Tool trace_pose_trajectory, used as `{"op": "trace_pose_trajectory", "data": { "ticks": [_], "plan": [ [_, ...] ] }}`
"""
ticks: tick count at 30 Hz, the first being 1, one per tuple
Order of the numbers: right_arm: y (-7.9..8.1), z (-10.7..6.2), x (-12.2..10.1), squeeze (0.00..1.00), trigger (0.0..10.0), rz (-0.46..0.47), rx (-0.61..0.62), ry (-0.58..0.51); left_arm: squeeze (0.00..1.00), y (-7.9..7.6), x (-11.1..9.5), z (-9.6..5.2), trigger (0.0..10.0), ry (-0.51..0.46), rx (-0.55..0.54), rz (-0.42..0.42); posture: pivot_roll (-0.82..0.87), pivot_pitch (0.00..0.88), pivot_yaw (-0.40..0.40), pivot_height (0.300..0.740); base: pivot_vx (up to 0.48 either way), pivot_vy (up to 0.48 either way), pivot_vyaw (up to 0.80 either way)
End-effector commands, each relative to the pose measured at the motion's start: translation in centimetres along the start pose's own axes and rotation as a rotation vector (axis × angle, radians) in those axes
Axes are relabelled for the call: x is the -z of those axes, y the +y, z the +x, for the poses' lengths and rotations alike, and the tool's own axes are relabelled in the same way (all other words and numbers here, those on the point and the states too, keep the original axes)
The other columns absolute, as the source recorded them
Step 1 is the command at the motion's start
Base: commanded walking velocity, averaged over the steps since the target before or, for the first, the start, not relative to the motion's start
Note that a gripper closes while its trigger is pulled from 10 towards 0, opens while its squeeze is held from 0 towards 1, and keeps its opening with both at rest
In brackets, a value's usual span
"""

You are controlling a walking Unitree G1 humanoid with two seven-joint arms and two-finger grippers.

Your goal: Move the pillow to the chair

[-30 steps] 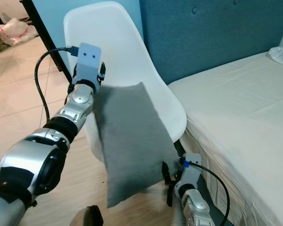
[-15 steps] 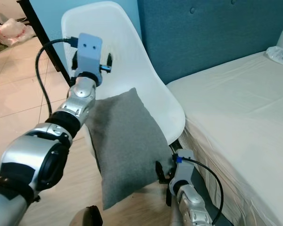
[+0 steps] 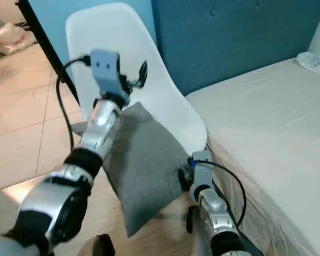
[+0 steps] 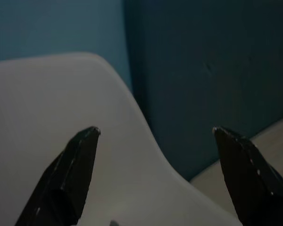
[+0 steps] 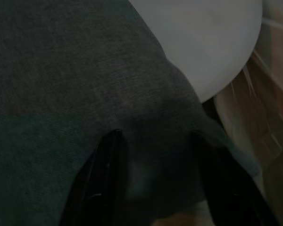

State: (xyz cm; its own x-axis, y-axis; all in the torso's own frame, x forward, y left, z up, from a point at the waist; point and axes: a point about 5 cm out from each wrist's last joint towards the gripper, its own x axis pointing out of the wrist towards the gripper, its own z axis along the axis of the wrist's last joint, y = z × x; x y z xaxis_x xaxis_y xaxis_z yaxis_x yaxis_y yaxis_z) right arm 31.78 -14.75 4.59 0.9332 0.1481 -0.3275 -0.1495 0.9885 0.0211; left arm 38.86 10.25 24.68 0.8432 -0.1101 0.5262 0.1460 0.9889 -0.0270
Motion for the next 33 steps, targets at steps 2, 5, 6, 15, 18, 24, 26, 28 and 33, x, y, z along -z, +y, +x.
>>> {"op": "trace_pose_trajectory", "data": {
  "ticks": [2, 5, 6, 15, 18, 24, 26, 28, 33],
  "plan": [
    [-0.1, 0.5, -0.3, 0.0, 0.0, -0.018, 0.022, 0.026, 0.0, 1.4, 1.1, -1.9, 10.0, 0.037, -0.052, -0.021, -0.11, 0.15, 0.061, 0.533, 0.0, 0.0, 0.0],
    [-0.4, 1.0, -1.0, 0.0, 0.0, -0.043, 0.037, 0.027, 0.0, 2.1, 1.4, -3.1, 10.0, 0.05, -0.065, -0.029, -0.09, 0.145, 0.055, 0.533, 0.0, 0.0, 0.0],
    [-0.5, 1.2, -1.3, 0.0, 0.0, -0.05, 0.046, 0.027, 0.0, 2.2, 1.4, -3.5, 10.0, 0.054, -0.067, -0.033, -0.09, 0.144, 0.054, 0.533, 0.0, 0.0, 0.0],
    [-1.1, 2.3, -3.7, 0.0, 0.0, -0.069, 0.09, -0.015, 0.0, 1.6, 1.1, -5.4, 10.0, 0.081, -0.068, -0.05, -0.06, 0.131, 0.042, 0.533, 0.0, 0.0, 0.0],
    [-1.3, 2.5, -4.3, 0.0, 0.0, -0.068, 0.106, -0.026, 0.0, 1.4, 1.0, -5.7, 10.0, 0.089, -0.066, -0.058, -0.05, 0.128, 0.038, 0.533, 0.0, 0.0, 0.0],
    [-1.8, 2.8, -6.3, 0.0, 0.0, -0.045, 0.15, -0.091, 0.0, 0.3, 0.9, -6.2, 10.0, 0.116, 0.0, -0.113, -0.05, 0.123, 0.034, 0.533, 0.0, 0.0, 0.0],
    [-1.9, 2.9, -7.0, 0.0, 0.0, -0.026, 0.152, -0.133, 0.0, 0.0, 0.8, -6.4, 10.0, 0.128, 0.023, -0.135, -0.05, 0.119, 0.036, 0.533, 0.0, 0.0, 0.0],
    [-2.0, 2.9, -7.5, 0.0, 0.0, -0.005, 0.155, -0.162, 0.0, -0.2, 0.8, -6.5, 10.0, 0.135, 0.034, -0.148, -0.05, 0.118, 0.037, 0.533, 0.0, 0.0, 0.0],
    [-2.2, 2.5, -9.8, 0.0, 4.6, 0.207, 0.068, -0.337, 0.0, -0.8, 0.8, -6.8, 10.0, 0.155, 0.09, -0.171, -0.05, 0.11, 0.037, 0.533, 0.0, 0.0, 0.0]
  ]
}}
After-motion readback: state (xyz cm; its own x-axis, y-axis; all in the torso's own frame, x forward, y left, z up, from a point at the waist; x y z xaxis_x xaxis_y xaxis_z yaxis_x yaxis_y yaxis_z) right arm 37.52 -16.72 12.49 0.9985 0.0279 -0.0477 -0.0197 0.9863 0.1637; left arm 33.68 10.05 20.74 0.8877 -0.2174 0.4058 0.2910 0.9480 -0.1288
